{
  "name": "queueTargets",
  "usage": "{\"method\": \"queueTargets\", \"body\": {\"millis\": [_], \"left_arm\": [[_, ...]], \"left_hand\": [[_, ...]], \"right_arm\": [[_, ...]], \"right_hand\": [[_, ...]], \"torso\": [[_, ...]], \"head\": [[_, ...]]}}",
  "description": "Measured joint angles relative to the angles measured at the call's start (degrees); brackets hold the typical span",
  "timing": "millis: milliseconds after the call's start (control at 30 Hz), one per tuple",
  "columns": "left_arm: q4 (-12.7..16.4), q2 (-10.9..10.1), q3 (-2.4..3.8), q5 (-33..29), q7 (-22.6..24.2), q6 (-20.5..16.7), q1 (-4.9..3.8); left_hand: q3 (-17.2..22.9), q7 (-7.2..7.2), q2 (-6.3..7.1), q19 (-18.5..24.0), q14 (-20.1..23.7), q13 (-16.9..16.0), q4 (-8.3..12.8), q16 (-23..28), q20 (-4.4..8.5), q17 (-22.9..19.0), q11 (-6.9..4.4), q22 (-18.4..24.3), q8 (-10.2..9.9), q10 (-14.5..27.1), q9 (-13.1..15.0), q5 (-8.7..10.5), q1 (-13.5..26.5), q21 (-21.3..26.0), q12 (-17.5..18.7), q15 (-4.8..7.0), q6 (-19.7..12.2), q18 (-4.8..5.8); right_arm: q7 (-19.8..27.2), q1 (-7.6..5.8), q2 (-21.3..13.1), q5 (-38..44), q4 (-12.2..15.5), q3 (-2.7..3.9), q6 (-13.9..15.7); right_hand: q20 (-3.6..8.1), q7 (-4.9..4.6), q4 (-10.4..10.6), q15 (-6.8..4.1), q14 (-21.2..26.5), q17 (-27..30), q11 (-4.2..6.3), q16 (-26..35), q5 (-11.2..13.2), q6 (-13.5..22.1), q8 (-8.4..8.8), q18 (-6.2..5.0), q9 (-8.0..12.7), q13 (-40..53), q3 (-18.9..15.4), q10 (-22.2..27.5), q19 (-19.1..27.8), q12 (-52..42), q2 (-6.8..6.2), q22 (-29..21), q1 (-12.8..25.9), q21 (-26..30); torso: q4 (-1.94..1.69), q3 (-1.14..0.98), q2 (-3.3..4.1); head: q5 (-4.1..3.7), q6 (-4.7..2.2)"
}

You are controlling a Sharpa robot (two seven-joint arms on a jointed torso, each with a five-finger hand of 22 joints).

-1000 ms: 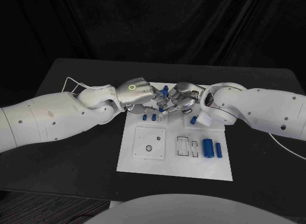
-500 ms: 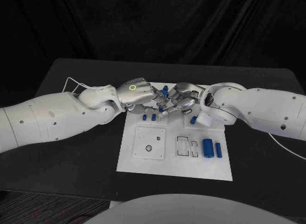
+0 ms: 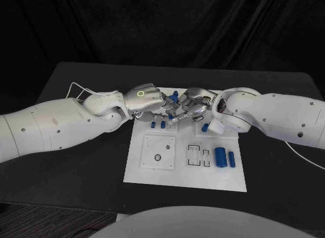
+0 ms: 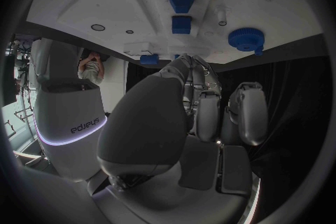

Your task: Assemble the parts on the task board

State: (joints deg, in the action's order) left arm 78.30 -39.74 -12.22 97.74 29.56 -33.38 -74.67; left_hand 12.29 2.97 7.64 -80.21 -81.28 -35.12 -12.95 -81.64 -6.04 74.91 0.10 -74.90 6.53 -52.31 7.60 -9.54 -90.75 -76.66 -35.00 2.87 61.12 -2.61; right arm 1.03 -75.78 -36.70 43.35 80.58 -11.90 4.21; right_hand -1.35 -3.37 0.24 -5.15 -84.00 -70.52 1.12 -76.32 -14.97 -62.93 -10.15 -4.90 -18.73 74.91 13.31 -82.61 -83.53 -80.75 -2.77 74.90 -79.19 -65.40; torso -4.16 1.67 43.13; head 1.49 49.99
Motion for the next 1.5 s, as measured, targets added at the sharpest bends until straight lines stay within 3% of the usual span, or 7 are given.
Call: {"method": "queueTargets", "body": {"millis": [533,1033,1100,1300,1500], "left_arm": [[-0.4,0.2,0.01,0.0,0.7,0.5,0.08],[-0.5,0.4,0.02,0.0,1.0,0.5,0.16],[-0.6,0.4,0.02,0.0,1.0,0.5,0.16],[-0.7,0.4,0.06,0.0,0.9,0.5,0.17],[-0.7,0.5,0.06,0.0,0.8,0.5,0.17]], "left_hand": [[1.4,0.01,-1.14,0.0,0.0,-0.1,0.1,0.0,0.00,0.0,-0.20,0.0,0.0,-0.2,0.4,-4.29,0.3,0.0,0.0,0.00,0.4,0.00],[2.1,0.00,-1.44,0.0,-0.2,-0.4,0.5,0.0,0.00,0.0,-0.40,0.0,0.5,-0.8,0.8,-5.44,0.5,-0.2,0.0,0.20,1.4,0.00],[2.1,-0.01,-1.58,0.0,-0.2,-0.4,0.5,0.0,0.00,0.0,-0.40,0.0,0.5,-0.8,0.9,-5.44,0.7,-0.2,0.0,0.20,1.4,0.00],[2.1,-0.01,-1.58,0.0,-0.2,-0.4,0.5,0.0,0.01,0.0,-0.40,0.0,0.5,-0.8,0.9,-5.82,0.7,-0.2,0.0,0.20,1.4,0.00],[2.2,0.22,-1.58,0.0,-0.2,-0.4,0.6,0.0,0.01,0.0,-0.40,0.0,0.5,-0.8,0.9,-5.82,0.7,-0.2,0.0,0.20,1.7,0.00]], "right_arm": [[-0.1,0.00,-0.1,-1.5,-0.2,-0.04,-0.6],[-0.2,0.00,-0.2,-2.7,-0.4,-0.07,-1.7],[-0.2,0.00,-0.2,-2.8,-0.4,-0.07,-1.8],[0.0,0.00,-0.2,-2.9,-0.2,-0.08,-2.4],[0.5,0.00,-0.2,-3.1,0.0,-0.03,-2.9]], "right_hand": [[0.00,0.11,0.2,0.00,0.0,0.1,0.00,0.2,0.0,-0.1,-0.23,0.00,0.0,-0.1,-0.1,0.0,0.0,0.0,0.13,0.0,0.1,0.0],[0.00,-0.04,0.6,0.00,0.0,0.3,-0.01,0.2,0.0,-0.2,-0.15,0.00,-0.3,-0.7,-0.4,0.4,0.0,0.4,0.12,0.0,0.1,0.5],[0.00,-0.47,0.7,0.00,0.0,0.3,-0.21,0.4,0.4,0.3,-0.15,0.00,-0.4,-0.8,-0.5,0.6,0.0,0.6,0.12,0.0,0.1,0.9],[-0.51,-1.74,1.2,1.01,0.1,0.7,-0.93,0.7,1.1,4.2,2.14,0.00,0.4,-1.2,-1.0,1.3,0.5,0.9,0.14,0.0,0.1,1.6],[-0.94,-2.34,1.5,1.32,-0.1,1.1,-1.34,1.1,1.7,6.9,3.57,-0.01,1.1,-1.7,-1.1,1.7,0.9,1.1,0.15,0.0,0.1,2.5]], "torso": [[-0.05,0.01,-0.02],[-0.04,0.03,-0.03],[-0.04,0.03,-0.03],[-0.04,0.03,-0.04],[-0.04,0.01,-0.07]], "head": [[-0.11,0.00],[-0.20,0.00],[-0.20,0.00],[-0.19,0.00],[-0.16,0.00]]}}
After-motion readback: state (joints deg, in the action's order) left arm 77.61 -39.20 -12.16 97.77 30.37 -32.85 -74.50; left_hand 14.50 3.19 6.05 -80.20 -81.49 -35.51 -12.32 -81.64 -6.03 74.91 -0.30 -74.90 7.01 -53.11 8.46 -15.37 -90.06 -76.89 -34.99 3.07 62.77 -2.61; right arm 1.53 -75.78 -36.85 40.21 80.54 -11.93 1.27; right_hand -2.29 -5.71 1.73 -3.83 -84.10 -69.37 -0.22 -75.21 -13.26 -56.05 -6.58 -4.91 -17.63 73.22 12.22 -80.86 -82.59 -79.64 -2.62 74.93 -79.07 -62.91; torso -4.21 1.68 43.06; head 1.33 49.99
